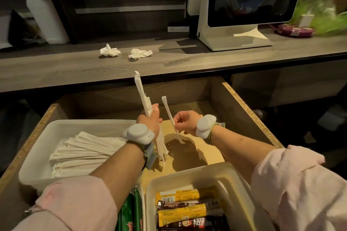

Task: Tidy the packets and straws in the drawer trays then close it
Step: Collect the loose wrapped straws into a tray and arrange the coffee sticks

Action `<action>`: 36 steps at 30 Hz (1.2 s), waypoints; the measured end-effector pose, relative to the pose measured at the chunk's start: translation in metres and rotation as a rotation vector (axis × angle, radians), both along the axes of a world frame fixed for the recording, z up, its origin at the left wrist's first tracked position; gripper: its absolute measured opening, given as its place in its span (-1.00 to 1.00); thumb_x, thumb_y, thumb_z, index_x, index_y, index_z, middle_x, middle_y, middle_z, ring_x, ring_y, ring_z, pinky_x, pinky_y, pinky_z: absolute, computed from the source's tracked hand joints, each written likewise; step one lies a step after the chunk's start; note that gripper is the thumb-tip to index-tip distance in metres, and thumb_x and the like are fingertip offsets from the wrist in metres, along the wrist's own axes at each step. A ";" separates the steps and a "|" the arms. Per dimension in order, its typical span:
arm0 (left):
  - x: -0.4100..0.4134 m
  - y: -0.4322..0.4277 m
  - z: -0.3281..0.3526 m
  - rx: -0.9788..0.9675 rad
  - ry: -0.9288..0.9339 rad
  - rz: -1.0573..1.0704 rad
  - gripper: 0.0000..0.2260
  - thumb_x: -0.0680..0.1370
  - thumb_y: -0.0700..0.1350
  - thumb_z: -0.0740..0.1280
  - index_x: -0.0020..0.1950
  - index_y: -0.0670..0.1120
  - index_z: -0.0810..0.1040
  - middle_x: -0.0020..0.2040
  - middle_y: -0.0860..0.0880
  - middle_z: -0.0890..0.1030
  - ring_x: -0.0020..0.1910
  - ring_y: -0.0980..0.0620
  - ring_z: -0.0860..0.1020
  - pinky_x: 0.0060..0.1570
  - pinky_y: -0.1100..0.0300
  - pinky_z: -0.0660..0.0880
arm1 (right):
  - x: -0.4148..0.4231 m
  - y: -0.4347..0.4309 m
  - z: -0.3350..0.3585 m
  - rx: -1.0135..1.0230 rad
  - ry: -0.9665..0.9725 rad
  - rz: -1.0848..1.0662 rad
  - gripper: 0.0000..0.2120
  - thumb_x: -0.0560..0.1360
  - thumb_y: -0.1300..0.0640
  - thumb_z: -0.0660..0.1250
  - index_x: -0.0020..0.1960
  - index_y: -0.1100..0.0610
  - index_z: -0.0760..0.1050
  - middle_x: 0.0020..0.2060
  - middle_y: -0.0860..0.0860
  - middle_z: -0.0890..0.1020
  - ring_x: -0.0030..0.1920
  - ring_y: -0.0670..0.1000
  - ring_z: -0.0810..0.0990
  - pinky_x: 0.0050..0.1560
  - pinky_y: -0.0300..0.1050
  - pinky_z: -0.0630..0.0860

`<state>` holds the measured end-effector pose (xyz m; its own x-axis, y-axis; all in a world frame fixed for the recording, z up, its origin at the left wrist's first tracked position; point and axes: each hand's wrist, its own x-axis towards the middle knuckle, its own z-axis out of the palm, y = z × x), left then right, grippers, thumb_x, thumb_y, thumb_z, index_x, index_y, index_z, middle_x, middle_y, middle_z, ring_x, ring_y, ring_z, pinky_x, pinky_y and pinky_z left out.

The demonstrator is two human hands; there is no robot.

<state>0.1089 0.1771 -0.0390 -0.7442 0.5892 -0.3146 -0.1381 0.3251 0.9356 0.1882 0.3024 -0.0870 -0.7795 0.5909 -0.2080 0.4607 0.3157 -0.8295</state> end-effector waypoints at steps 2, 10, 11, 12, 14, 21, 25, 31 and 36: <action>0.002 0.001 -0.009 -0.049 0.018 -0.042 -0.60 0.42 0.36 0.19 0.06 0.14 0.54 0.13 -0.02 0.61 0.15 -0.12 0.59 0.27 -0.17 0.45 | 0.002 -0.007 0.001 -0.031 0.074 0.039 -0.90 0.46 0.33 0.34 -0.13 0.16 0.50 -0.33 -0.04 0.54 -0.35 -0.13 0.50 -0.38 -0.40 0.48; 0.009 0.005 -0.012 -0.076 0.107 -0.110 -0.72 0.53 0.18 0.20 -0.04 0.05 0.61 -0.05 0.01 0.62 -0.03 -0.04 0.58 0.10 0.05 0.47 | 0.005 -0.002 0.004 0.045 -0.082 0.037 -0.82 0.53 0.23 0.31 0.07 0.28 0.59 -0.09 0.15 0.67 -0.21 -0.03 0.58 -0.15 -0.27 0.56; 0.010 0.005 -0.013 -0.084 0.133 -0.132 -0.71 0.55 0.16 0.20 0.03 0.02 0.61 -0.11 0.04 0.59 -0.11 0.00 0.55 0.00 0.13 0.45 | 0.006 0.000 0.009 0.070 -0.030 -0.051 -0.79 0.56 0.19 0.28 0.11 0.27 0.58 -0.03 0.17 0.67 -0.14 0.01 0.59 -0.13 -0.21 0.55; 0.011 0.006 -0.015 -0.099 0.161 -0.153 -0.73 0.54 0.13 0.23 0.05 0.00 0.60 -0.19 0.05 0.56 -0.18 0.03 0.52 -0.13 0.18 0.43 | 0.007 0.000 0.017 0.036 0.083 -0.156 -0.75 0.58 0.15 0.24 0.14 0.26 0.57 0.00 0.17 0.66 -0.07 0.04 0.59 -0.15 -0.22 0.52; 0.016 0.006 -0.018 -0.117 0.178 -0.187 -0.84 0.52 0.01 0.32 0.03 -0.03 0.55 -0.26 0.05 0.50 -0.26 0.06 0.49 -0.34 0.26 0.37 | 0.006 -0.004 0.037 -0.143 0.356 -0.261 -0.68 0.62 0.05 0.16 0.27 0.17 0.49 0.11 0.10 0.61 0.08 0.04 0.57 -0.08 -0.24 0.50; 0.016 0.012 -0.017 -0.202 0.138 -0.269 -0.66 0.54 -0.13 0.34 0.28 -0.21 0.47 -0.02 -0.01 0.50 0.01 -0.06 0.52 -0.19 0.30 0.35 | -0.007 -0.027 0.071 -0.008 0.471 0.083 -0.61 0.65 -0.04 -0.01 0.44 -0.06 0.31 0.43 -0.08 0.36 0.29 -0.18 0.30 0.20 -0.27 0.31; 0.013 0.014 -0.023 -0.273 0.280 -0.327 -0.67 0.50 0.00 0.37 0.23 -0.09 0.52 0.04 -0.06 0.54 0.05 -0.05 0.51 0.02 0.15 0.39 | -0.009 -0.029 0.072 0.206 0.486 0.148 -0.59 0.65 0.03 0.06 0.49 -0.06 0.22 0.46 -0.08 0.33 0.45 -0.11 0.27 0.34 -0.25 0.29; 0.011 0.011 -0.026 -0.318 0.381 -0.317 -0.65 0.49 0.02 0.38 0.19 -0.15 0.54 0.01 -0.07 0.56 0.04 -0.08 0.54 -0.09 0.22 0.28 | -0.014 -0.033 0.088 0.432 0.053 0.356 -0.61 0.64 -0.03 0.06 0.43 -0.01 0.36 0.41 -0.04 0.42 0.45 -0.02 0.31 0.41 -0.12 0.23; 0.009 0.016 -0.023 -0.326 0.255 -0.289 -0.70 0.56 -0.02 0.29 0.25 -0.12 0.44 0.09 -0.10 0.58 0.15 -0.08 0.49 -0.09 0.27 0.39 | -0.007 -0.032 0.069 0.057 0.261 0.211 -0.60 0.66 0.00 -0.01 0.45 -0.01 0.32 0.45 -0.07 0.35 0.46 -0.11 0.23 0.32 -0.40 0.23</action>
<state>0.1175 0.1933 -0.0619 -0.6424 0.6837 -0.3464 0.2201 0.5974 0.7711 0.1812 0.2702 -0.0176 -0.9085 0.4157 0.0436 0.1543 0.4305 -0.8893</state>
